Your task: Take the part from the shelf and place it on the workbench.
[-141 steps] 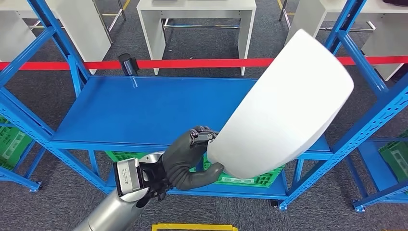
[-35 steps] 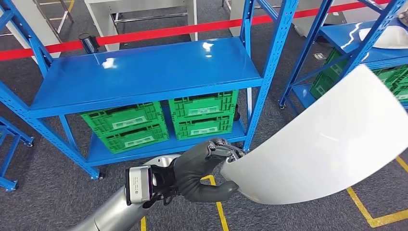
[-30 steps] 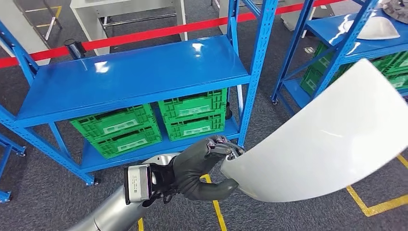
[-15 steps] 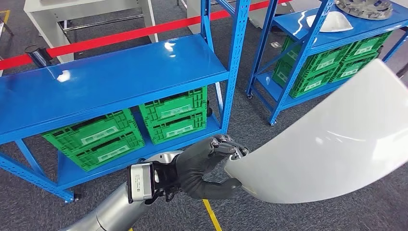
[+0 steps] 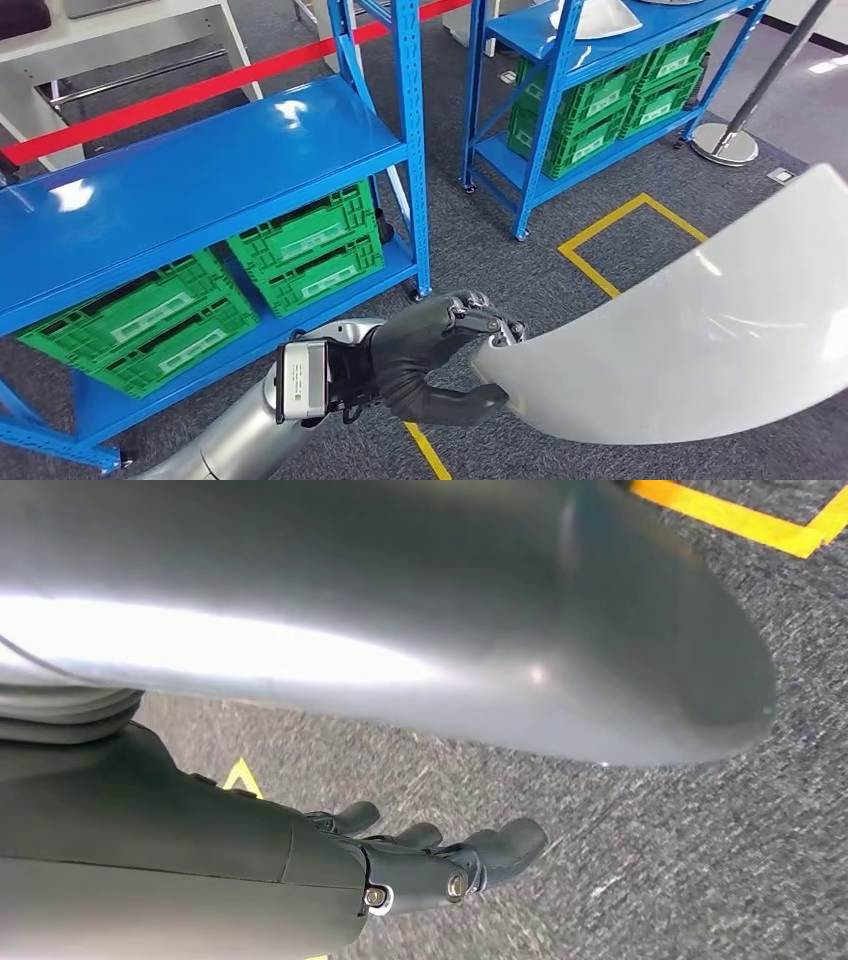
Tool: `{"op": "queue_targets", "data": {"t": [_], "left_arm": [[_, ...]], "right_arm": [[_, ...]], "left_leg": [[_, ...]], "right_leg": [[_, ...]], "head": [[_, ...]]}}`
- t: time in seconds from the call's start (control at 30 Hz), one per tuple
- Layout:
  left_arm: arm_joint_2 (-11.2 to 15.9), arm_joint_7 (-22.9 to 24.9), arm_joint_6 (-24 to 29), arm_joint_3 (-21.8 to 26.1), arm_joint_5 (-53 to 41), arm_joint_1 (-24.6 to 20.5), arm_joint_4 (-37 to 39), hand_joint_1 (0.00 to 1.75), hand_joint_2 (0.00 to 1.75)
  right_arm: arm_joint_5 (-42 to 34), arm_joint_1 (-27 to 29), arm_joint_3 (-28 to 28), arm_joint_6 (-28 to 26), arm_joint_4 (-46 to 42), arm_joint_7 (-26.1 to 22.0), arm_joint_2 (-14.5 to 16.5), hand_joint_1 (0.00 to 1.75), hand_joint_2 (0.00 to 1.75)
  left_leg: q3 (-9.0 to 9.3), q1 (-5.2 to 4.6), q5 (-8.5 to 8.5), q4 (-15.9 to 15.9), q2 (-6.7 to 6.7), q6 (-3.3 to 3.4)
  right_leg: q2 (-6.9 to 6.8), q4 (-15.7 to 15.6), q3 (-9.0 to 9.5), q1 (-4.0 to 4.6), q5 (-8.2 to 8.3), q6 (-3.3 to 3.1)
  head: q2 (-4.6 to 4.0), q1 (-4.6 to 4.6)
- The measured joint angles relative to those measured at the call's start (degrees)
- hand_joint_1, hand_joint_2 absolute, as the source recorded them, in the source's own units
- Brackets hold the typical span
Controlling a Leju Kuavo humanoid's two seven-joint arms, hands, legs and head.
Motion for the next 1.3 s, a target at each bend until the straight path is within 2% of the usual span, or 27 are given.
{"op": "queue_targets", "data": {"t": [0.07, 0.1, 0.13, 0.2, 0.27, 0.3, 0.37, 0.4, 0.47, 0.53, 0.57, 0.6, 0.63, 0.67, 0.7, 0.77, 0.83, 0.9, 0.97, 1.03, 1.07, 1.1, 1.13, 1.17, 1.2, 1.27, 1.3], "left_arm": [[0.2, 0.5, -0.2, 0.0, -0.4, 0.5, -0.1, 1.75, 1.75], [0.2, 0.7, -0.2, 0.0, -0.5, 0.8, -0.1, 1.75, 1.75], [0.3, 0.7, -0.2, 0.0, -0.7, 0.9, -0.3, 1.75, 1.75], [0.4, 0.4, -0.2, 0.0, -1.0, 1.1, -0.7, 1.75, 1.75], [0.5, 0.1, -0.3, 0.0, -1.2, 1.2, -1.1, 1.75, 1.75], [0.5, 0.0, -0.3, 0.0, -1.3, 1.3, -1.3, 1.75, 1.75], [0.5, -0.1, -0.4, -0.1, -1.7, 1.6, -1.5, 1.75, 1.75], [0.4, -0.1, -0.4, -0.1, -1.9, 1.6, -1.5, 1.75, 1.75], [0.2, -0.1, -0.4, -0.1, -2.1, 1.6, -1.7, 1.75, 1.75], [0.1, -0.1, -0.4, -0.1, -2.2, 1.8, -1.8, 1.75, 1.75], [0.1, -0.1, -0.4, -0.1, -2.2, 1.9, -1.9, 1.75, 1.75], [0.1, -0.1, -0.4, -0.1, -2.3, 2.0, -1.9, 1.75, 1.75], [0.1, -0.1, -0.4, -0.2, -2.3, 2.1, -1.9, 1.75, 1.75], [0.1, -0.1, -0.4, -0.2, -2.3, 2.1, -1.9, 1.75, 1.75], [0.1, -0.1, -0.4, -0.2, -2.3, 2.1, -1.9, 1.75, 1.75], [0.0, 0.1, -0.4, -0.2, -2.2, 2.1, -2.1, 1.75, 1.75], [0.0, 0.4, -0.4, -0.2, -1.9, 2.2, -2.5, 1.75, 1.75], [-0.1, 0.7, -0.4, -0.2, -1.5, 2.5, -3.0, 1.75, 1.75], [-0.1, 0.7, -0.6, -0.2, -0.7, 2.9, -3.5, 1.75, 1.75], [0.2, 0.7, -0.9, -0.2, -0.2, 3.7, -3.9, 1.75, 1.75], [0.4, 0.6, -1.0, -0.2, -0.1, 4.1, -3.9, 1.75, 1.75], [0.6, 0.6, -1.1, -0.2, -0.1, 4.6, -4.0, 1.75, 1.75], [0.8, 0.6, -1.1, -0.2, -0.2, 4.9, -4.0, 1.75, 1.75], [0.9, 0.5, -1.1, -0.2, -0.3, 5.0, -4.2, 1.75, 1.75], [0.9, 0.5, -1.1, -0.2, -0.4, 5.1, -4.3, 1.75, 1.75], [1.0, 0.4, -1.0, -0.1, -0.7, 5.1, -4.7, 1.75, 1.75], [1.0, 0.4, -1.0, 0.0, -0.8, 5.1, -4.8, 1.75, 1.75]], "right_arm": [[0.1, -0.2, 0.0, 0.2, 0.0, 0.0, 0.0, 0.00, 0.00], [0.1, -0.2, 0.0, 0.3, 0.0, 0.0, 0.0, 0.00, 0.00], [0.3, -0.2, 0.0, 0.4, 0.0, 0.1, 0.0, 0.00, 0.00], [0.8, -0.1, 0.1, 0.7, 0.0, 0.1, 0.0, 0.00, 0.00], [1.4, -0.2, 0.3, 0.7, 0.0, 0.5, 0.0, 0.00, 0.00], [1.6, -0.1, 0.5, 0.6, 0.0, 0.8, 0.0, 0.00, 0.00], [1.9, 0.2, 0.6, 0.1, 0.0, 1.5, -0.1, 0.00, 0.00], [1.9, 0.4, 0.6, -0.1, 0.0, 1.8, -0.1, 0.00, 0.00], [1.9, 0.6, 0.6, -0.3, -0.1, 2.0, -0.4, 0.00, 0.00], [1.9, 0.4, 0.6, -0.4, -0.1, 2.1, -0.6, 0.00, 0.00], [1.9, 0.4, 0.6, -0.5, -0.2, 2.1, -0.7, 0.00, 0.00], [1.9, 0.4, 0.6, -0.5, -0.2, 2.1, -0.8, 0.00, 0.00], [1.9, 0.6, 0.6, -0.5, -0.2, 2.1, -0.9, 0.00, 0.00], [2.0, 0.7, 0.6, -0.5, -0.2, 2.1, -0.9, 0.00, 0.00], [2.0, 0.7, 0.6, -0.6, -0.2, 2.3, -1.0, 0.00, 0.00], [2.2, 0.6, 0.6, -0.9, -0.2, 2.9, -1.2, 0.00, 0.00], [2.4, 0.7, 0.7, -1.2, -0.3, 3.5, -1.6, 0.00, 0.00], [2.5, 1.0, 0.7, -1.0, -0.3, 4.0, -1.9, 0.00, 0.00], [2.8, 1.2, 0.7, -0.6, -0.4, 4.1, -2.1, 0.00, 0.00], [3.1, 1.1, 0.8, -0.2, -0.4, 3.9, -2.2, 0.00, 0.00], [3.2, 1.1, 0.8, -0.1, -0.4, 3.8, -2.2, 0.00, 0.00], [3.3, 1.1, 0.8, 0.0, -0.4, 3.8, -2.2, 0.00, 0.00], [3.4, 1.2, 0.8, 0.0, -0.4, 3.8, -2.2, 0.00, 0.00], [3.4, 1.2, 0.8, -0.1, -0.4, 3.8, -2.2, 0.00, 0.00], [3.4, 1.2, 0.8, -0.1, -0.4, 3.9, -2.2, 0.00, 0.00], [3.5, 1.1, 0.9, -0.1, -0.4, 3.9, -2.2, 0.00, 0.00], [3.5, 1.0, 0.9, -0.1, -0.4, 3.9, -2.2, 0.00, 0.00]], "left_leg": [[-3.40, 0.16, -3.27, 7.4, -1.42, -0.29], [-4.31, 0.19, -3.58, 9.3, -1.58, -0.33], [-4.15, 0.21, -2.67, 8.9, -1.68, -0.29], [-1.02, 0.33, 1.38, 2.1, -2.74, 0.03], [2.05, 0.41, 4.02, -4.8, -4.73, 0.47], [2.66, 0.35, 4.34, -6.3, -5.36, 0.71], [2.70, 0.10, 4.43, -6.7, -4.82, 1.35], [2.79, 0.07, 4.65, -6.9, -4.28, 1.80], [2.99, 0.23, 5.11, -7.4, -3.04, 2.64], [2.86, 0.14, 5.23, -7.5, -1.70, 3.07], [2.76, 0.04, 5.21, -7.4, -0.99, 3.13], [2.67, -0.04, 5.17, -7.4, -0.30, 3.16], [2.61, -0.08, 5.11, -7.3, 0.35, 3.16], [2.58, -0.09, 5.02, -7.2, 0.97, 3.11], [2.60, -0.10, 4.87, -7.0, 1.53, 2.99], [2.62, -0.35, 4.46, -6.7, 2.47, 2.50], [2.71, -0.58, 4.21, -6.6, 3.21, 1.91], [2.92, -0.55, 4.06, -6.7, 3.47, 1.29], [2.18, -0.40, 2.45, -4.6, 1.49, 0.61], [-0.69, -0.17, -1.20, 1.9, -0.97, 0.19], [-2.47, -0.10, -2.89, 5.7, -1.43, 0.09], [-3.80, -0.04, -3.73, 8.5, -1.60, 0.05], [-4.24, 0.00, -3.44, 9.3, -1.66, 0.05], [-3.57, 0.07, -2.06, 7.8, -1.78, 0.11], [-1.93, 0.16, 0.04, 4.4, -2.20, 0.23], [1.64, 0.33, 3.30, -3.4, -4.36, 0.57], [2.62, 0.32, 3.99, -5.7, -5.16, 0.73]], "right_leg": [[1.25, 0.0, -0.19, -0.04, 0.10, -0.18], [1.91, 0.0, -0.24, -0.04, 0.13, -0.16], [2.56, 0.0, -0.26, -0.04, 0.17, -0.10], [3.89, 0.1, -0.25, -0.06, 0.30, 0.13], [5.06, 0.2, -0.45, 0.03, 0.46, 0.65], [5.53, 0.2, -0.62, -0.01, 0.57, 1.03], [6.40, -0.1, -0.91, -0.22, 0.90, 1.95], [6.21, 0.0, -1.02, -0.36, 0.90, 2.29], [4.22, 2.7, -2.34, -0.25, -0.74, 2.68], [1.81, 9.6, -5.66, -0.06, -4.41, 2.84], [1.35, 13.2, -7.37, -0.04, -5.91, 2.95], [1.11, 15.4, -8.35, -0.04, -6.52, 3.01], [0.91, 15.5, -8.23, -0.05, -6.10, 3.02], [0.62, 13.4, -6.91, -0.04, -4.79, 2.98], [-0.10, 9.5, -4.57, -0.03, -3.05, 2.90], [-1.81, 2.7, -0.73, 0.28, -0.89, 2.39], [-2.21, 0.7, 0.10, 0.60, -0.62, 1.69], [-1.27, 0.4, -0.02, 0.47, -0.37, 1.06], [-0.42, 0.1, 0.00, 0.12, -0.07, 0.40], [0.60, 0.0, -0.11, -0.01, 0.12, -0.02], [1.18, 0.0, -0.19, 0.01, 0.16, -0.11], [1.81, 0.0, -0.25, 0.02, 0.19, -0.12], [2.42, 0.0, -0.29, 0.02, 0.22, -0.10], [3.08, 0.1, -0.29, 0.00, 0.27, -0.03], [3.76, 0.1, -0.28, -0.02, 0.34, 0.08], [5.02, 0.2, -0.41, -0.04, 0.50, 0.52], [5.53, 0.2, -0.57, -0.05, 0.59, 0.87]], "head": [[0.00, -0.26], [0.00, -0.32], [0.00, -0.38], [0.00, -0.48], [0.00, -0.54], [0.00, -0.54], [0.00, -0.52], [-0.01, -0.50], [0.00, -0.20], [0.00, 0.20], [0.00, 0.30], [-0.01, 0.33], [-0.01, 0.36], [-0.01, 0.38], [0.00, 0.42], [0.01, 0.44], [0.01, 0.39], [0.00, 0.36], [0.00, 0.22], [0.00, -0.03], [0.00, -0.14], [0.00, -0.20], [0.00, -0.25], [0.00, -0.30], [0.00, -0.35], [0.00, -0.44], [0.00, -0.46]]}}
